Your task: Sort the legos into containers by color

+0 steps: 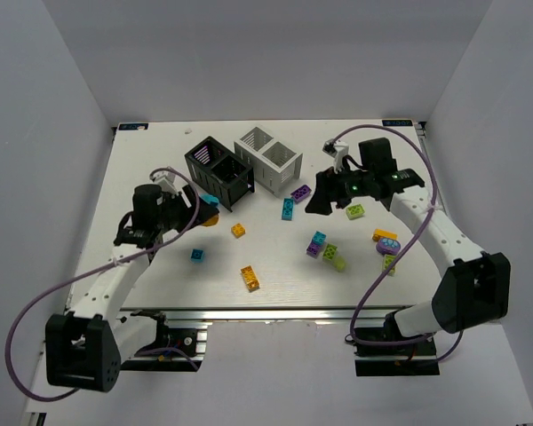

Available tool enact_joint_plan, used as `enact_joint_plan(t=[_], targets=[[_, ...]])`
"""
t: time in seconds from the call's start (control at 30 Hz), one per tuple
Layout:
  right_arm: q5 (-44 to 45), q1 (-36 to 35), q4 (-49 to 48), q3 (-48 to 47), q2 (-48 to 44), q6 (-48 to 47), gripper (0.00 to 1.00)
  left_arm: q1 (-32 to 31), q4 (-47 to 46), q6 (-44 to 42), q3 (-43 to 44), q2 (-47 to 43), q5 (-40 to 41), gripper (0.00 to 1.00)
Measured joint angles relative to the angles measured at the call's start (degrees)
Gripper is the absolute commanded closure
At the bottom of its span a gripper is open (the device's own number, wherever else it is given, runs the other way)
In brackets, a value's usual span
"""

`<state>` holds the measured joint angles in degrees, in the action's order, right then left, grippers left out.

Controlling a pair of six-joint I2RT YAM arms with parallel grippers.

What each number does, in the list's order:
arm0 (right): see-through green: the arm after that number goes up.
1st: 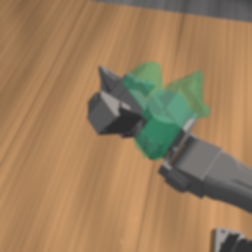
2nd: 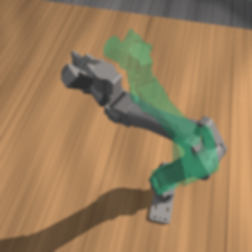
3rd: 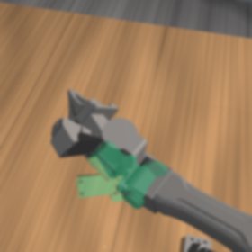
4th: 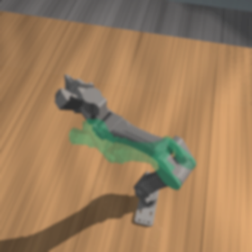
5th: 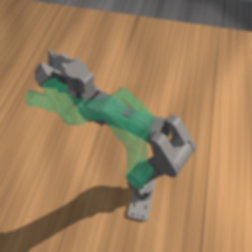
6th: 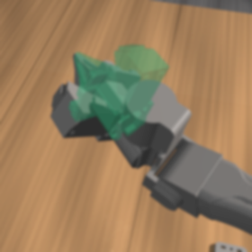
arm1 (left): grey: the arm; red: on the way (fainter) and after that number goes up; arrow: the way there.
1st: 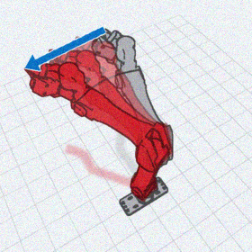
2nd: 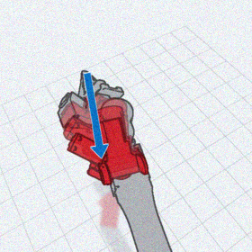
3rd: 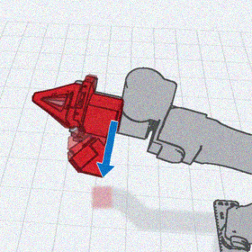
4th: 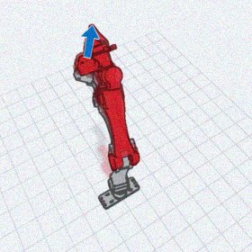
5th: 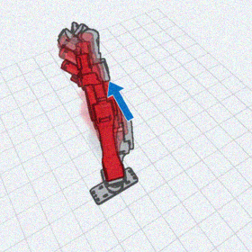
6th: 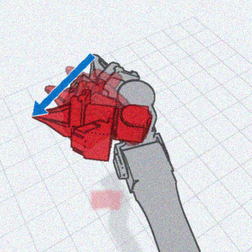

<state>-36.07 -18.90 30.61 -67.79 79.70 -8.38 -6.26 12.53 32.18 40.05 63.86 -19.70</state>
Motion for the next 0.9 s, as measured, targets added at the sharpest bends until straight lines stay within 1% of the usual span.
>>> enact_joint_plan(t=[0.03,0.07,0.13,0.2,0.27,0.4,0.53,0.73,0.9], targets=[[-0.37,-0.33,-0.24,-0.63,0.83,2.95,0.22,-0.68,-1.44,1.6,-1.62,-1.9,-2.82,0.96],[-0.63,-0.81,-0.5,-1.33,1.64,5.77,0.22,-1.46,-2.6,2.93,-3.04,-3.54,-5.2,1.0],[-0.61,-2.16,-0.72,-3.1,3.39,11.61,0.21,-4.11,-4.2,4.98,-4.83,-5.7,-7.69,1.0],[0.2,-4.48,-0.79,-5.88,5.22,17.68,0.18,-7.91,-5.42,6.1,-5.42,-7.08,-8.85,1.0],[1.07,-7.17,-1.01,-8.57,6.51,22.69,0.13,-12.2,-6.64,6.29,-5.42,-7.87,-8.15,1.0],[1.29,-12.5,-2.62,-11.67,7.67,30.99,0.11,-20.24,-9.05,5.29,-5.42,-8.33,-4.2,1.0],[0.31,-15.67,-4.13,-11.96,8.96,37.42,0.11,-25.51,-10.08,2.75,-5.44,-8.28,1.7,1.0],[0.15,-16.15,-4.24,-11.96,11.58,42.25,0.12,-29.9,-11.76,-0.28,-5.49,-7.93,8.76,1.0],[0.28,-17.31,-5.11,-11.93,11.69,44.02,0.14,-31.67,-12.59,-1.95,-5.35,-6.08,11.76,1.0]])
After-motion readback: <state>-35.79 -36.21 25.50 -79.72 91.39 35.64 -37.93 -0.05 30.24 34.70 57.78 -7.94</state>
